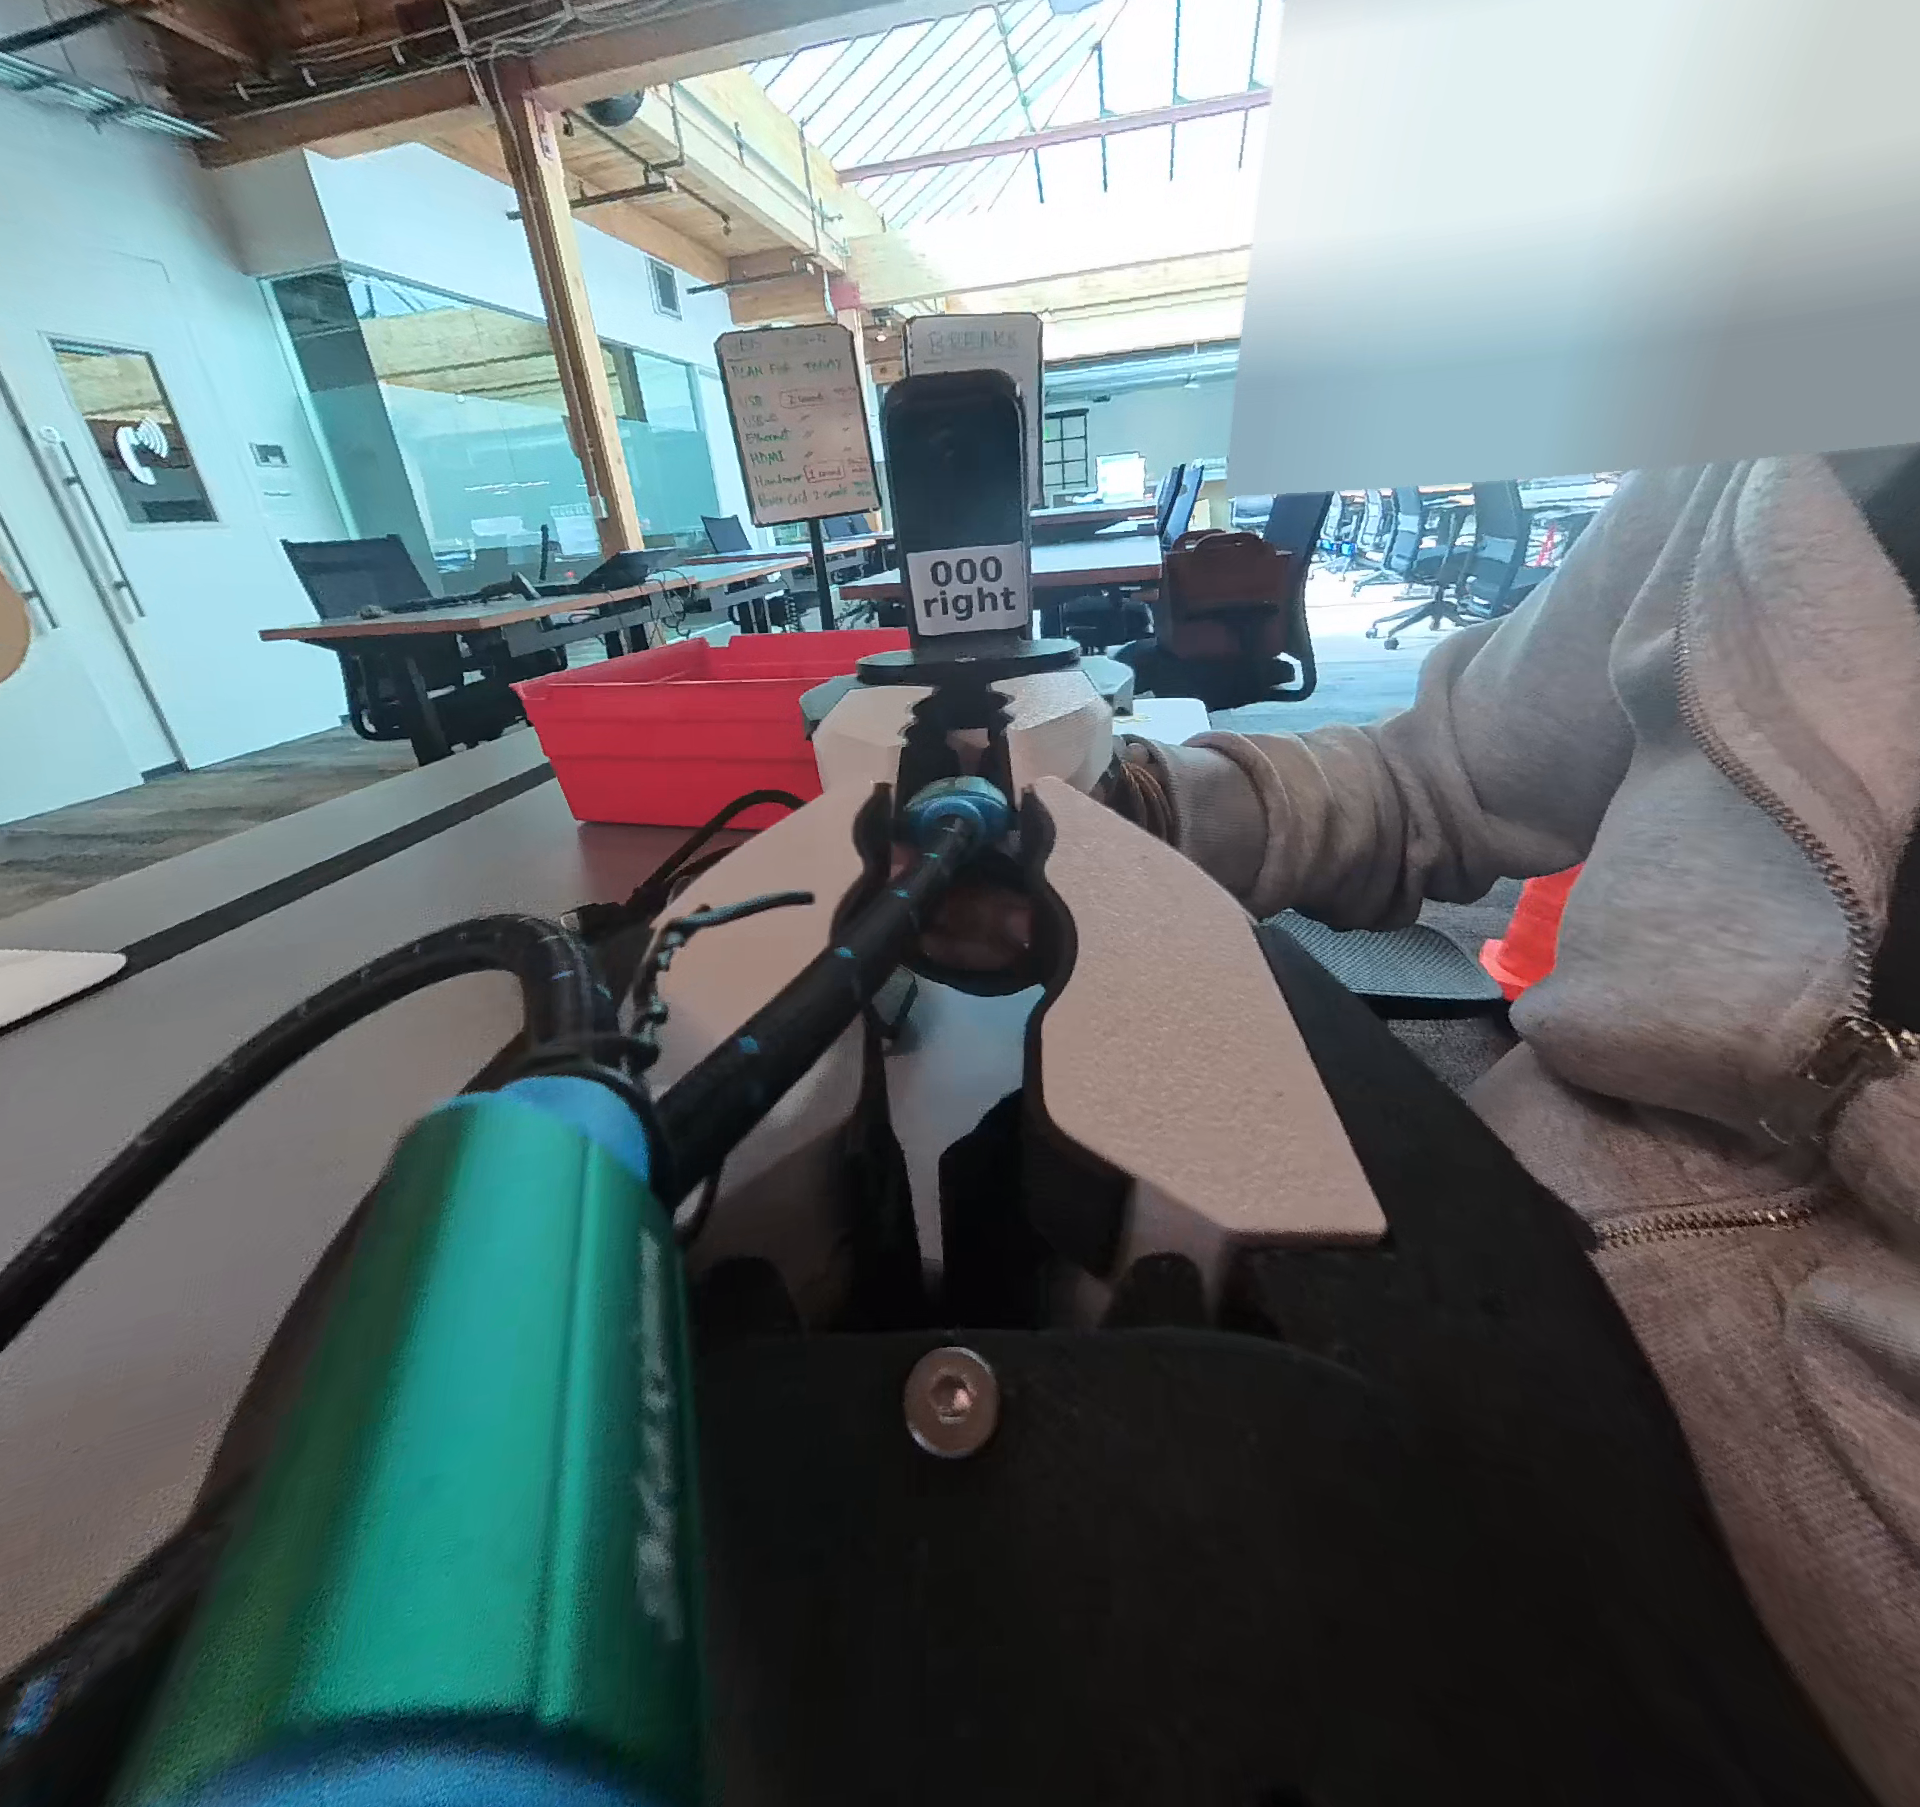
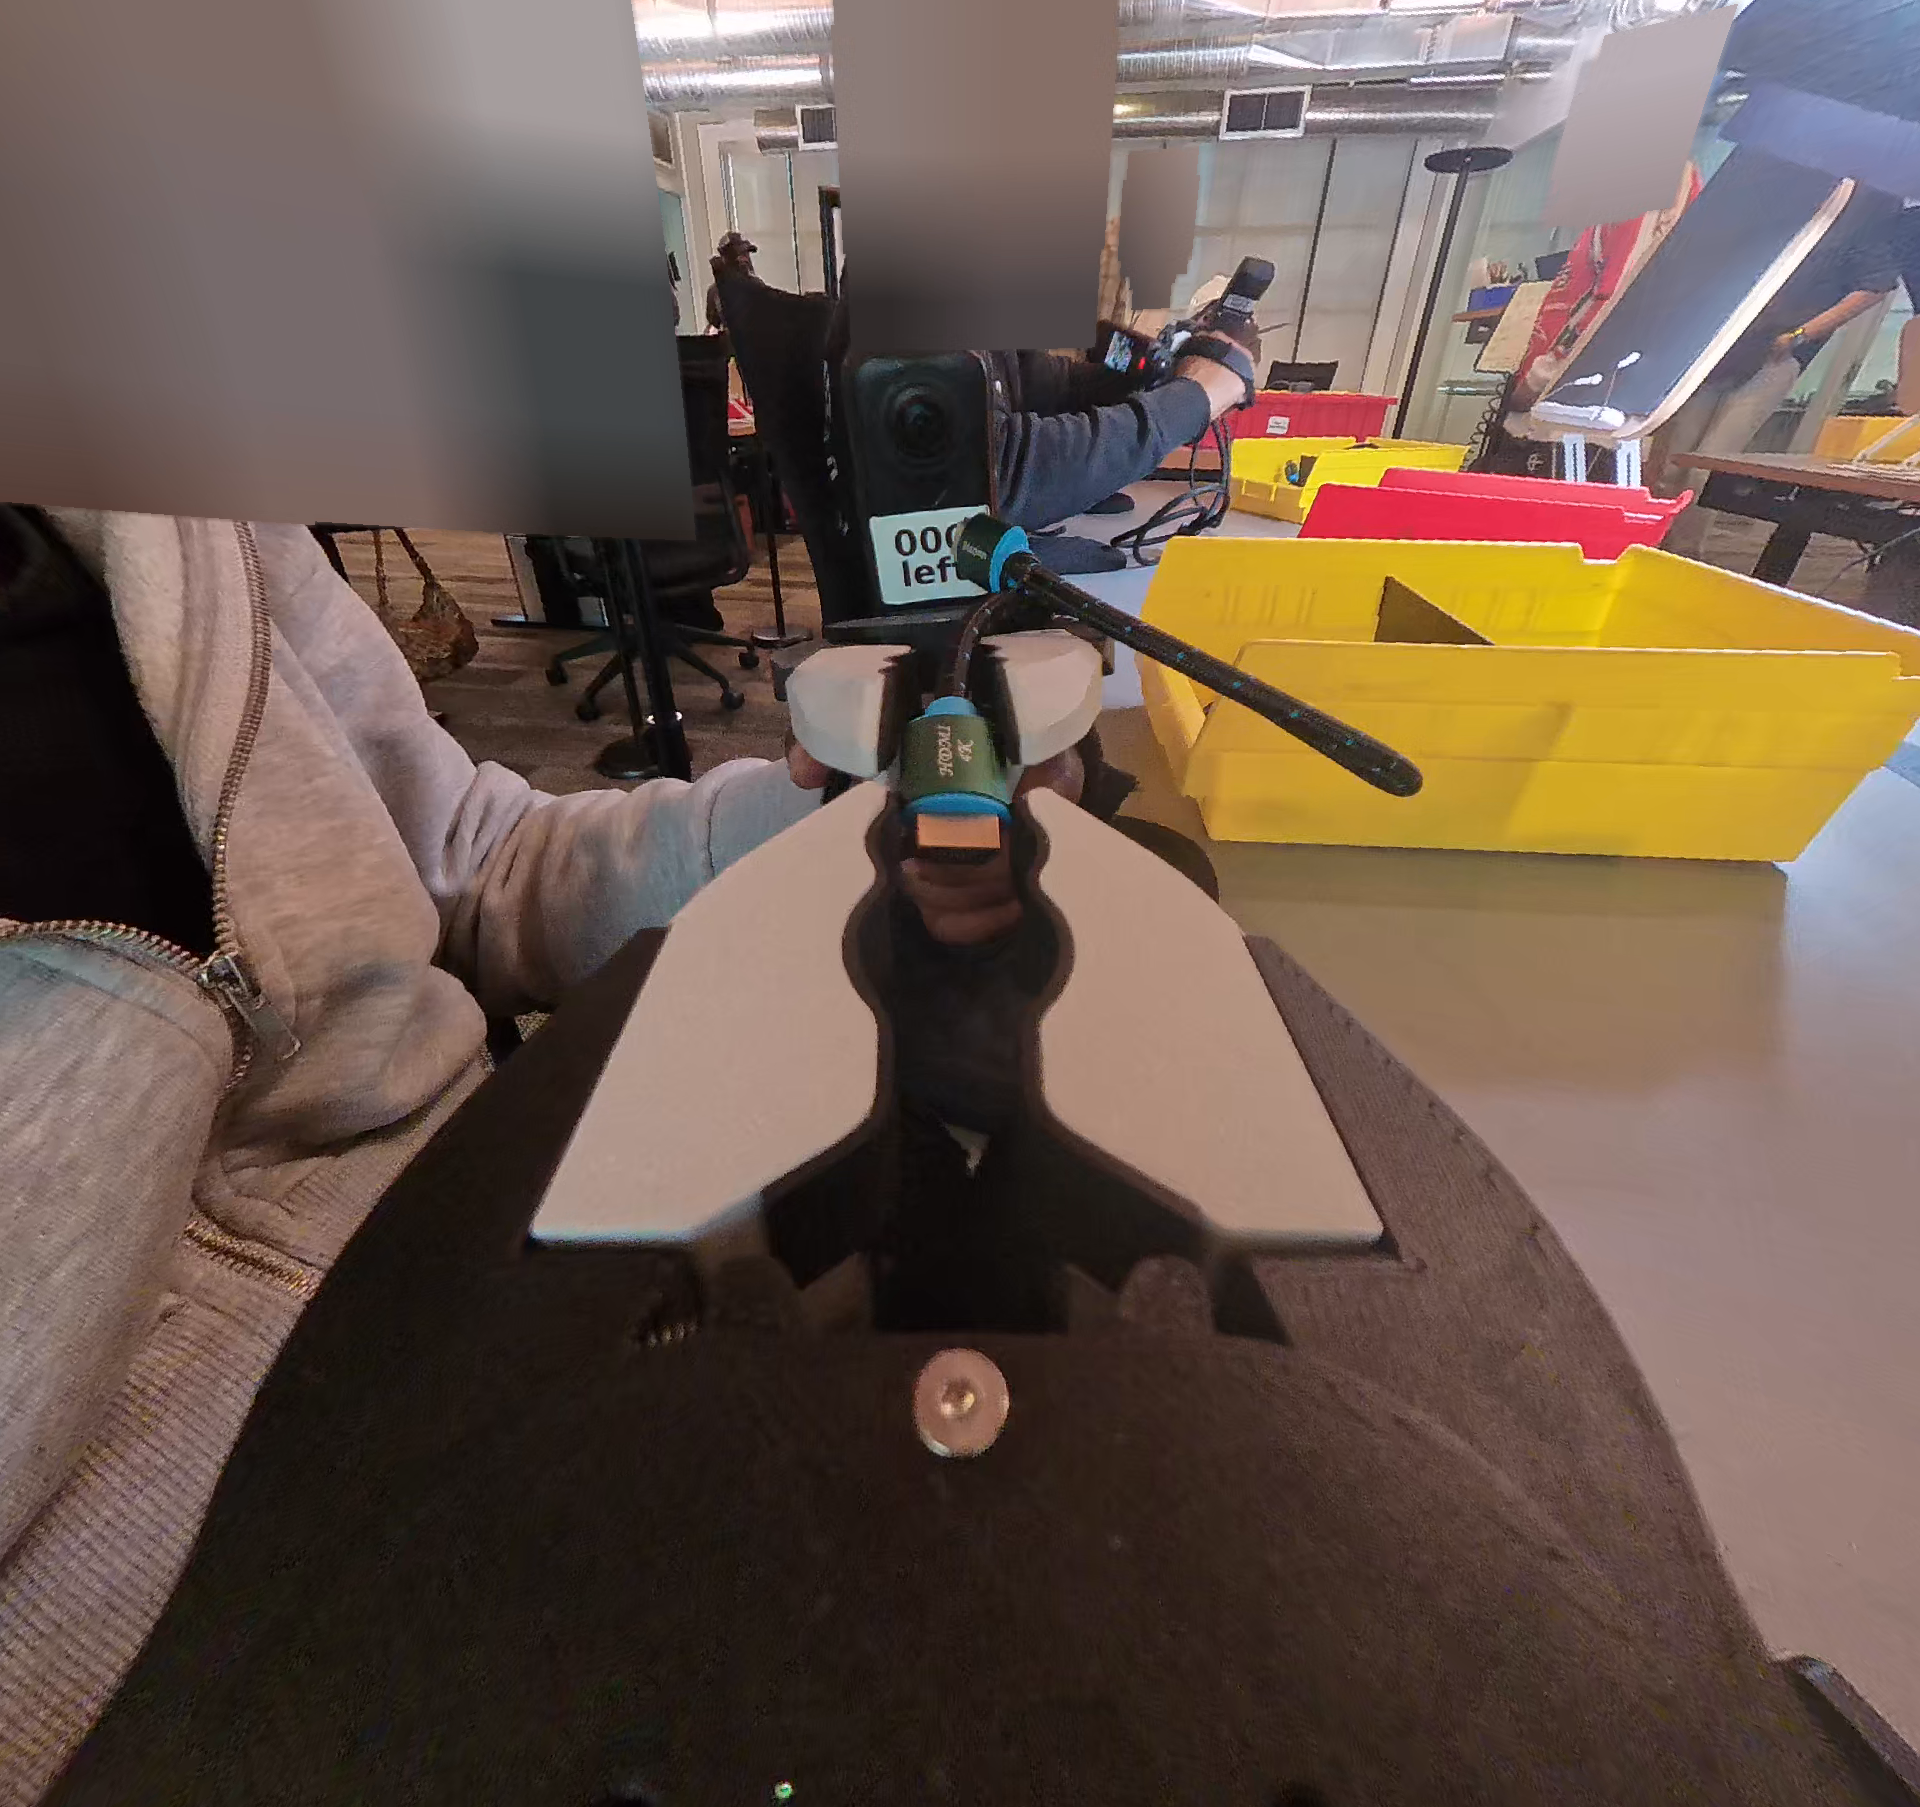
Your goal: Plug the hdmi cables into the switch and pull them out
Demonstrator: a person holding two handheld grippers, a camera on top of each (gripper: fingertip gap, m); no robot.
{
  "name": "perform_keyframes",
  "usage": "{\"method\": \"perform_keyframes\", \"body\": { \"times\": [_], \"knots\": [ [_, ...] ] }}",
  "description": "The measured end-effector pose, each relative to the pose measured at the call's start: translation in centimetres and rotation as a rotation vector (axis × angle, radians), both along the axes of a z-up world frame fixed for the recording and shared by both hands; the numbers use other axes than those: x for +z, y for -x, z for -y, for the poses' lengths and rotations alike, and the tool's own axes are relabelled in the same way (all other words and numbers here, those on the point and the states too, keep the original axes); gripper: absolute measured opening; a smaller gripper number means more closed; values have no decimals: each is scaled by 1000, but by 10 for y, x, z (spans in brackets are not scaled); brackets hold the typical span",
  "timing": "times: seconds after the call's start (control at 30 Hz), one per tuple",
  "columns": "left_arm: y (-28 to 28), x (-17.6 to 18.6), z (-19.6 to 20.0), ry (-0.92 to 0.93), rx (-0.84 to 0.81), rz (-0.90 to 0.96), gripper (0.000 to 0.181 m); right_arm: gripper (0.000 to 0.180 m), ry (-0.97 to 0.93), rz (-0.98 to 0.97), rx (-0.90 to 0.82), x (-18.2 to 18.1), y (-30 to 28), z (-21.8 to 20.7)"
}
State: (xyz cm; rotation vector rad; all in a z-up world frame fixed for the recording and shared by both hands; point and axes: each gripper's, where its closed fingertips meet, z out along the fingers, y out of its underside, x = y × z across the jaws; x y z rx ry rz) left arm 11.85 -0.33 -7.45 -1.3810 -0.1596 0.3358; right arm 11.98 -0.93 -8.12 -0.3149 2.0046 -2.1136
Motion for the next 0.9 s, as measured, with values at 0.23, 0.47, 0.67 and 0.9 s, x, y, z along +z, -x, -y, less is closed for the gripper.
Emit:
{"method": "perform_keyframes", "body": {
  "times": [0.23, 0.47, 0.67, 0.9],
  "knots": [
    [1, -1, 0, -7, -23, 43, 21, 20, 2, -35, -17, 1, 0, -1],
    [0, -3, -1, 2, -37, 62, 21, 20, -8, -69, -28, 0, 0, -1],
    [1, -6, -2, 16, -35, 72, 21, 20, -16, -77, -37, -2, 0, 1],
    [-1, -5, -2, 22, -42, 57, 21, 20, -19, -94, -42, 0, -2, 2]
  ]
}}
